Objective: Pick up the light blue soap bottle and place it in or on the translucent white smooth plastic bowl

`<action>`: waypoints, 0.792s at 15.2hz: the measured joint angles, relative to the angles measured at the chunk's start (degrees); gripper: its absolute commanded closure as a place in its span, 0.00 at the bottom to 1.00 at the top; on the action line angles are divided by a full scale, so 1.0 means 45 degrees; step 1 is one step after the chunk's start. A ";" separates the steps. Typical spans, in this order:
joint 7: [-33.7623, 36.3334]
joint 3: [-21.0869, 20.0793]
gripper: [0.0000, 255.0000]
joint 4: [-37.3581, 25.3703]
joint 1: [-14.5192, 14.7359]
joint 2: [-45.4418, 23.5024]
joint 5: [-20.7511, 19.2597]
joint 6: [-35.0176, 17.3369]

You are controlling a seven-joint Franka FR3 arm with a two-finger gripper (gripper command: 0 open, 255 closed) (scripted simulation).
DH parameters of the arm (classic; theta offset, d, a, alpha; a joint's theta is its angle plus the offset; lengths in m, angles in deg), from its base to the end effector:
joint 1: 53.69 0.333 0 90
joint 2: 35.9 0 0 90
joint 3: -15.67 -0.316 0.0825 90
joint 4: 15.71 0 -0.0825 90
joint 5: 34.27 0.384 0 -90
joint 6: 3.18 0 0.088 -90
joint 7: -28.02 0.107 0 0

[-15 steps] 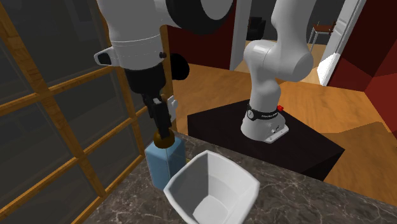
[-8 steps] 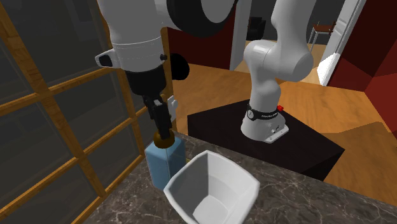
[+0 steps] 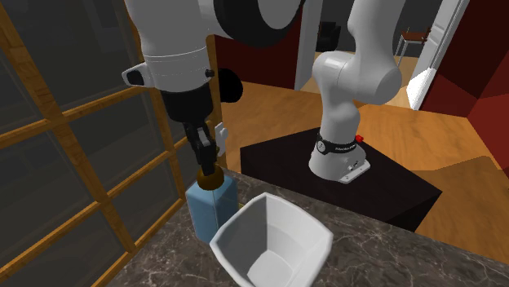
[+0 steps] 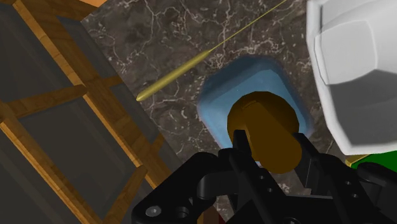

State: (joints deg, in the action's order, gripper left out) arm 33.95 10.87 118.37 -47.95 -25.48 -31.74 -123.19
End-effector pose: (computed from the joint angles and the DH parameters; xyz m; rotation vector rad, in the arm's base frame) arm 0.4620 0.0885 0.4019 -3.1256 -0.0864 0.1043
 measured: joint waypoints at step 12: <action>-0.0019 0.0052 1.00 -0.0948 -0.0022 0.0617 0.0000 0.1574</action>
State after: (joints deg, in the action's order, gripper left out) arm 33.86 11.10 114.10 -48.05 -22.70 -31.74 -116.10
